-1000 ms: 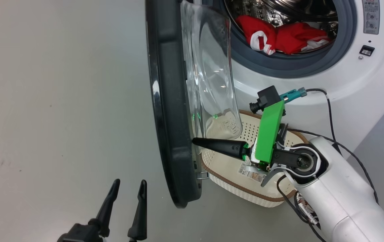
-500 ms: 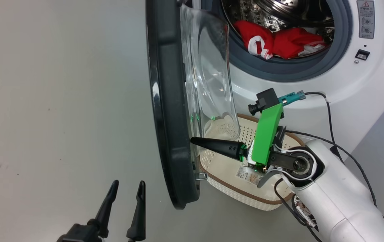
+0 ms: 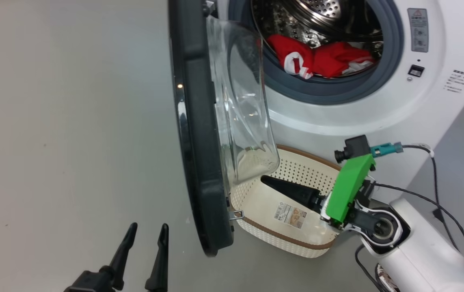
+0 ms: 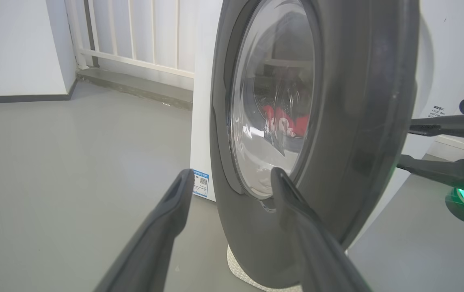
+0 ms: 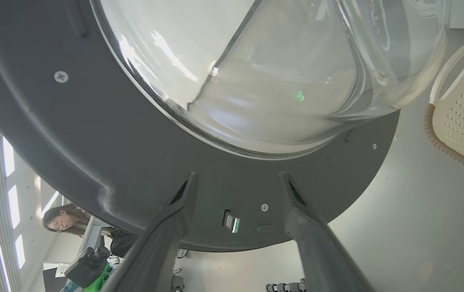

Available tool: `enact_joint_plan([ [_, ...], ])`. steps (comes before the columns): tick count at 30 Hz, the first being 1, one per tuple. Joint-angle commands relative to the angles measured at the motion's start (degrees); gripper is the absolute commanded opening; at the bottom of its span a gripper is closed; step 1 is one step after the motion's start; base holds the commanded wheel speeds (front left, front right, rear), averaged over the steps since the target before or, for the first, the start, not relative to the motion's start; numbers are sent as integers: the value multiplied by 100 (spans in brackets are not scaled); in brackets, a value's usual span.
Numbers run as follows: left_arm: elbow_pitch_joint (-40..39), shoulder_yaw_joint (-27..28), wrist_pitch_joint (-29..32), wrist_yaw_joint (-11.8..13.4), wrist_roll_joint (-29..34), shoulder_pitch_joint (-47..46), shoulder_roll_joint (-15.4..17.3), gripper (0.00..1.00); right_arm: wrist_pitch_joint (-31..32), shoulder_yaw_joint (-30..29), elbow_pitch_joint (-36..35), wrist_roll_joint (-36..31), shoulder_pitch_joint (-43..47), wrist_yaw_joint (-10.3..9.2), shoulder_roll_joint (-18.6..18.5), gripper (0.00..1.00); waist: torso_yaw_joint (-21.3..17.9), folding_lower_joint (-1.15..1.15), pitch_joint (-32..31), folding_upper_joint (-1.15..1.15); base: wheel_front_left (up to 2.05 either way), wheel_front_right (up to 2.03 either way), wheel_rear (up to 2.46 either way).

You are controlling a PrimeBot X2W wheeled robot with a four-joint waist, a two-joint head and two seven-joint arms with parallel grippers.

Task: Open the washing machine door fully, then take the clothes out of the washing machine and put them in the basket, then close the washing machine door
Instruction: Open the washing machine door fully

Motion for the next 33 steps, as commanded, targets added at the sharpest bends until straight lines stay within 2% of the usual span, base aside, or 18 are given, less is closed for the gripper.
enact_joint_plan([
  [1,-106,252,-70,-67,72,-175,45,100,-112,30,-164,-70,91,37,-30,100,-126,0,-13,0,0,0,0],
  [7,-70,400,-70,-109,107,-154,45,100,-330,92,-196,-119,415,37,-214,100,-307,0,-52,0,0,0,0],
  [14,-42,659,-70,-159,154,-127,45,100,-893,160,-267,-270,910,37,-461,100,-548,0,-82,0,0,0,0],
  [22,-63,805,-70,-196,189,-91,45,100,-1847,246,-440,-624,1269,37,-843,100,-694,0,-67,0,0,0,0],
  [33,-44,853,-70,-192,140,-22,45,100,-3537,893,-346,-1412,1408,37,-1314,100,-711,0,-92,0,0,0,0],
])
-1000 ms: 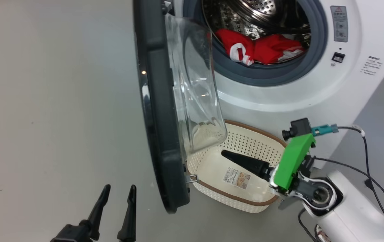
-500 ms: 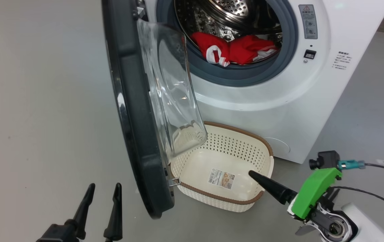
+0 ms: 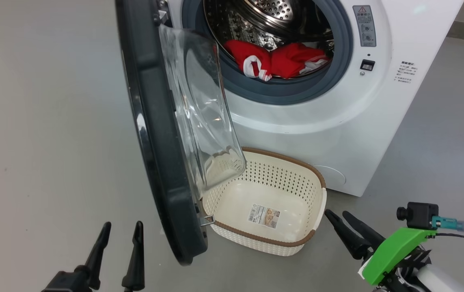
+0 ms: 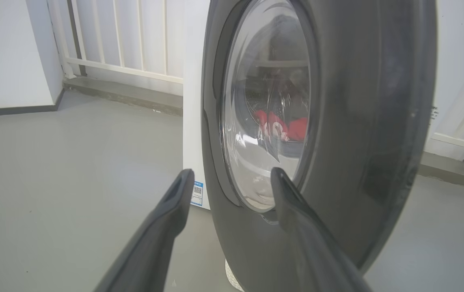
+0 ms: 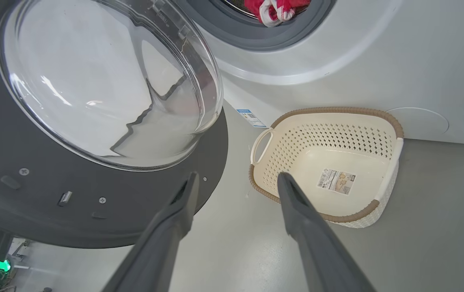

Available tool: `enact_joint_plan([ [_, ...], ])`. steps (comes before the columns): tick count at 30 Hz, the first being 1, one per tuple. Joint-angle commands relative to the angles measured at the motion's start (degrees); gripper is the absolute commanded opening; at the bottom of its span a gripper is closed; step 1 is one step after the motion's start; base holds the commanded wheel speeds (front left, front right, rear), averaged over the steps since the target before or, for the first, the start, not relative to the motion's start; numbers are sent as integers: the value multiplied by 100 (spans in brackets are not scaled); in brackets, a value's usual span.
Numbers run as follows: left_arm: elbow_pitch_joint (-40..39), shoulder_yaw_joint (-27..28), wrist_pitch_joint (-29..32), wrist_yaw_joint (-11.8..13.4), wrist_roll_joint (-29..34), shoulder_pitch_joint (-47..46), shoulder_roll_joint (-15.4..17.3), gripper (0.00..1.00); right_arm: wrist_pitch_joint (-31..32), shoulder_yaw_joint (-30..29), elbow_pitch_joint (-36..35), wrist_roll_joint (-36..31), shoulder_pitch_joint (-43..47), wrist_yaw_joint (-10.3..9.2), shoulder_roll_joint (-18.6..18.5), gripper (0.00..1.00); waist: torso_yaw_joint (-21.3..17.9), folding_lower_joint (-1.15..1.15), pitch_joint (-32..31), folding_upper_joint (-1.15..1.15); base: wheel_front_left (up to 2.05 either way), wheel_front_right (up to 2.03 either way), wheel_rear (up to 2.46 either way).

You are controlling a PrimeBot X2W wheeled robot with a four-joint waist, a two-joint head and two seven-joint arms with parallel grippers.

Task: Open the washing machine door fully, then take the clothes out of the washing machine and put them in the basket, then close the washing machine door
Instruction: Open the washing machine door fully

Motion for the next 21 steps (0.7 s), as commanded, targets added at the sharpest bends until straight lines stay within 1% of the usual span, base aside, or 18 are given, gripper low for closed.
enact_joint_plan([
  [1,-117,212,-70,-8,-20,-37,49,100,-312,179,-66,-96,31,37,-131,100,3,0,-4,0,0,0,0],
  [9,-127,197,-70,21,-52,-14,49,100,-1115,738,363,-363,-68,37,-358,100,-8,0,11,0,0,0,0],
  [13,-133,197,-70,29,-58,-17,49,100,-1213,776,453,-426,-114,37,-374,100,-12,0,24,0,0,0,0],
  [16,-140,194,-70,37,-64,-16,49,100,-1252,701,496,-576,-134,37,-374,100,-16,0,32,0,0,0,0],
  [21,-160,187,-70,56,-81,-15,49,100,-1259,22,389,-1330,15,37,-198,100,-20,0,56,0,0,0,0],
])
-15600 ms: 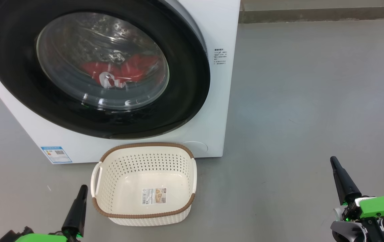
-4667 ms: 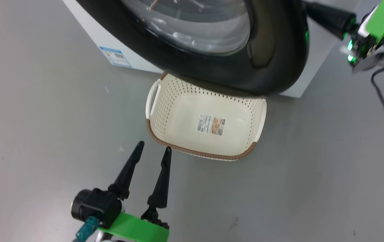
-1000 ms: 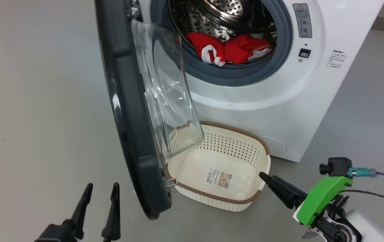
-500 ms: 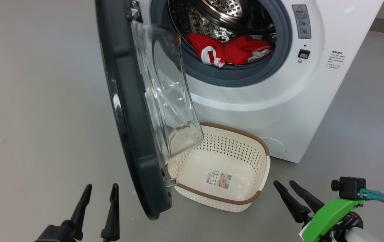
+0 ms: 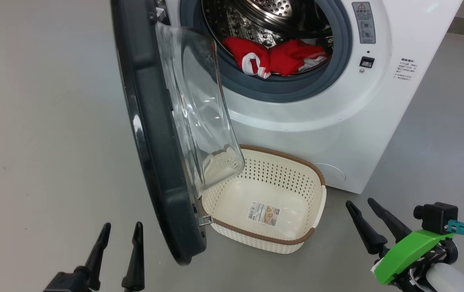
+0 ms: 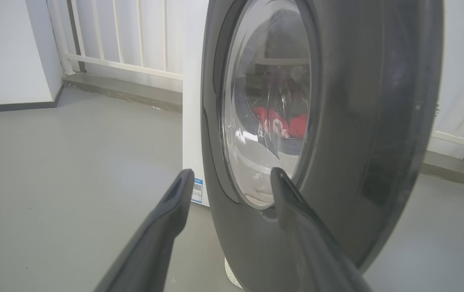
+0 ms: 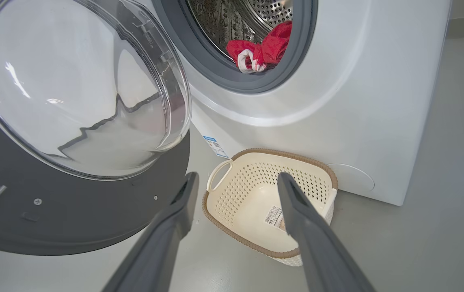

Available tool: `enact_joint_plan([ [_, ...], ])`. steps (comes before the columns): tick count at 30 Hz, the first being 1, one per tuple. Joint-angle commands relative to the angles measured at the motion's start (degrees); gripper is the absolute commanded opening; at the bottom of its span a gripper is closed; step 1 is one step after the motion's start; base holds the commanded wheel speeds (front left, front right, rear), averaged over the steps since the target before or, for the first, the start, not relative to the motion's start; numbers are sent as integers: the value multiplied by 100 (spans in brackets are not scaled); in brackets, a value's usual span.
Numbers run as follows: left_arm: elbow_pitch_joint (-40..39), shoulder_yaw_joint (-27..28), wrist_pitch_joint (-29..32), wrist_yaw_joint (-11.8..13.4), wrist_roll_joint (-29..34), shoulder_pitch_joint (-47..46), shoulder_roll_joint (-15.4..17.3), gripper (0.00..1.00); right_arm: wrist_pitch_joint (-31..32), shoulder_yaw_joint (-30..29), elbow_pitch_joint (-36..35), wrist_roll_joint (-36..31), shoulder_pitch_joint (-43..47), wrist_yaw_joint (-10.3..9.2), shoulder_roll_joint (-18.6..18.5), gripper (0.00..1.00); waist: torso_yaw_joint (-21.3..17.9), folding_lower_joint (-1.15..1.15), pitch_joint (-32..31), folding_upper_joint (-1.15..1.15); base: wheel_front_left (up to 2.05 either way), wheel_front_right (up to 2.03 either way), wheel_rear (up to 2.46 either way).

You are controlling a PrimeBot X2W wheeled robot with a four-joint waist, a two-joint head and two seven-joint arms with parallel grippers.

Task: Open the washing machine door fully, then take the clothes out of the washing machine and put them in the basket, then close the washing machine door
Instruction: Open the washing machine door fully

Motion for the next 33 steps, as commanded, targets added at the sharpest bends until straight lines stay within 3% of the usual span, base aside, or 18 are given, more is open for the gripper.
enact_joint_plan([
  [1,-153,188,-70,36,-61,-38,50,100,-77,-93,-167,-266,71,36,18,100,5,0,4,0,0,0,0],
  [11,-134,150,-70,32,-58,-40,50,100,-78,-887,-515,-2098,615,36,449,100,68,0,-11,0,0,0,0],
  [33,-188,96,-70,50,-18,9,50,100,-78,-1993,-984,-3208,1065,36,919,100,89,0,-44,0,0,0,0],
])
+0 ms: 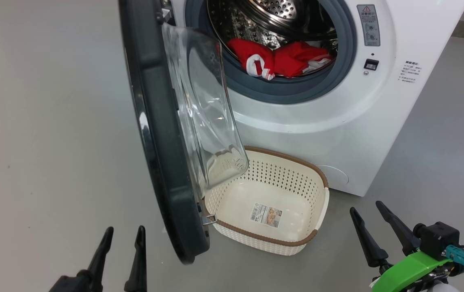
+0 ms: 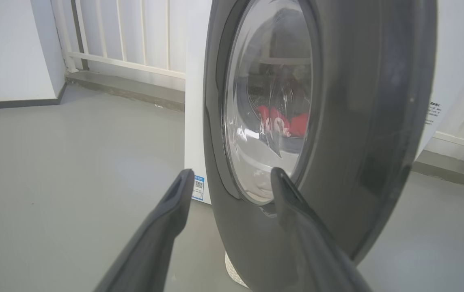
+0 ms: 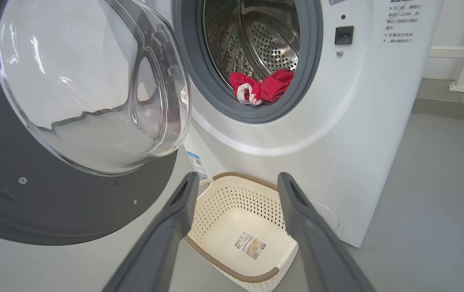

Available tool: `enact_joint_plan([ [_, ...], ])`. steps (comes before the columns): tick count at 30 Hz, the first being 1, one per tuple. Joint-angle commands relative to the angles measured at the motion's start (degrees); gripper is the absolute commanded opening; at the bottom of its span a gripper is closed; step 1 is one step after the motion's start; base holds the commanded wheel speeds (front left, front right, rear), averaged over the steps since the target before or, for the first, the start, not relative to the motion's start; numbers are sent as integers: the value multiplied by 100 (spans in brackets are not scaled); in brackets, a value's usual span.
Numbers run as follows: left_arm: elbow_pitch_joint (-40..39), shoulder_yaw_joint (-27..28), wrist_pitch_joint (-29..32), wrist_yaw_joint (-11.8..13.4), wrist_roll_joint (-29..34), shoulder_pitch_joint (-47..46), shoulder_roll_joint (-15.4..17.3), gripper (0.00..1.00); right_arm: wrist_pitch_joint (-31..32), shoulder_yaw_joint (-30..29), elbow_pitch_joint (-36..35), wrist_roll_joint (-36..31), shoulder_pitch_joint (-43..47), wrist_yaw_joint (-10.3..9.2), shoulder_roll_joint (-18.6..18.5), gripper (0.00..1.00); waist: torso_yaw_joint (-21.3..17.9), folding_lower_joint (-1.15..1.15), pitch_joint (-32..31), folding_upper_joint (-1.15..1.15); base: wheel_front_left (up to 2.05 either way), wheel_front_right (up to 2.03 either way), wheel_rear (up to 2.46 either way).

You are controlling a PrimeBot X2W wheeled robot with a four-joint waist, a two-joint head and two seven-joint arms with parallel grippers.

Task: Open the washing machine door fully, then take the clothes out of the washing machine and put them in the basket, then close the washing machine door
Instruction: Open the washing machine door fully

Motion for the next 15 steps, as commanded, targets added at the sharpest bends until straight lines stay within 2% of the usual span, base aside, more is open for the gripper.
enact_joint_plan([
  [1,-154,158,-70,26,12,-69,49,100,-53,47,-138,-86,-17,35,-35,100,1,0,0,0,0,0,0],
  [10,-194,194,-70,38,-19,-100,49,100,-53,0,-116,-98,33,35,26,100,-10,0,-11,0,0,0,0],
  [15,-500,332,-70,84,-71,-186,49,100,-53,-8,-132,-99,36,35,41,100,-13,0,-34,0,0,0,0],
])
